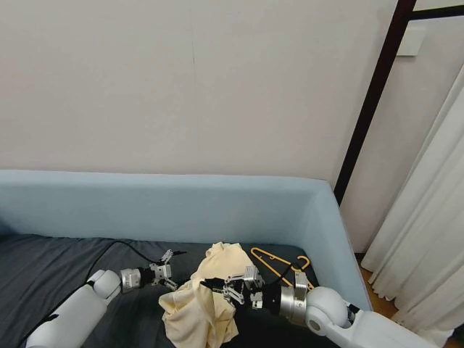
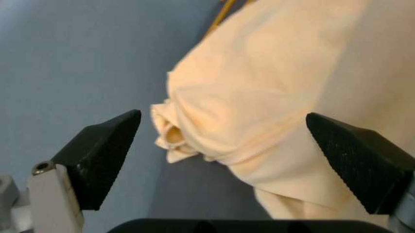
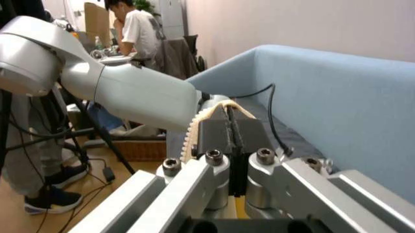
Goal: Pick up the clothes from the sofa and hang them on the clothes hanger.
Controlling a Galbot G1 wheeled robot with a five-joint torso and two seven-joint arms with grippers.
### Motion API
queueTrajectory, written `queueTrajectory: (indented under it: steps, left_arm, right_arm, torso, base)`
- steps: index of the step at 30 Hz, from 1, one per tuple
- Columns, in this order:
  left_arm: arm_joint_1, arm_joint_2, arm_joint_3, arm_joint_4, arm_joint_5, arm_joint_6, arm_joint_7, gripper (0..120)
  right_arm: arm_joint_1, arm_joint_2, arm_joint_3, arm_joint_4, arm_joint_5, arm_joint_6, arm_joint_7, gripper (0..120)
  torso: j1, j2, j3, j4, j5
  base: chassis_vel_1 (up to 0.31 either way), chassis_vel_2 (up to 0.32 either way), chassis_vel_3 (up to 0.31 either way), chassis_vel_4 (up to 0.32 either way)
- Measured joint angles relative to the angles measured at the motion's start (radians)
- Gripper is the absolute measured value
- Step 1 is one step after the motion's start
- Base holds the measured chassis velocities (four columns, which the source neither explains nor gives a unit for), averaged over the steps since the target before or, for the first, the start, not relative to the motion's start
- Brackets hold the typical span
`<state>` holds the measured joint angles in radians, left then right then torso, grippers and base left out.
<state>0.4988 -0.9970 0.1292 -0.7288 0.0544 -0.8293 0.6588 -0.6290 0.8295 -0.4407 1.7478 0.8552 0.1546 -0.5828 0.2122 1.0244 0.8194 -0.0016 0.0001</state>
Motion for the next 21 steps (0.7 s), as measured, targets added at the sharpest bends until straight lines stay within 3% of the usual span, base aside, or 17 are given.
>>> queueTrajectory:
  steps: [8, 21]
  left_arm:
    - [-0.047, -0.067, 0.013, 0.109, 0.092, 0.002, 0.091, 100]
    - [-0.09, -0.188, 0.09, 0.274, 0.12, 0.006, 0.028, 100]
  right_arm:
    - [-0.064, 0.003, 0.054, -0.004, -0.042, 0.007, -0.012, 0]
    - [-0.131, 0.04, 0.083, -0.012, -0.082, 0.031, 0.073, 0]
  torso:
    - [0.0, 0.0, 0.0, -0.0001, -0.0001]
    - [0.0, 0.0, 0.0, -0.0001, -0.0002]
  base:
    - [0.0, 0.0, 0.0, 0.0]
    - [0.0, 0.0, 0.0, 0.0]
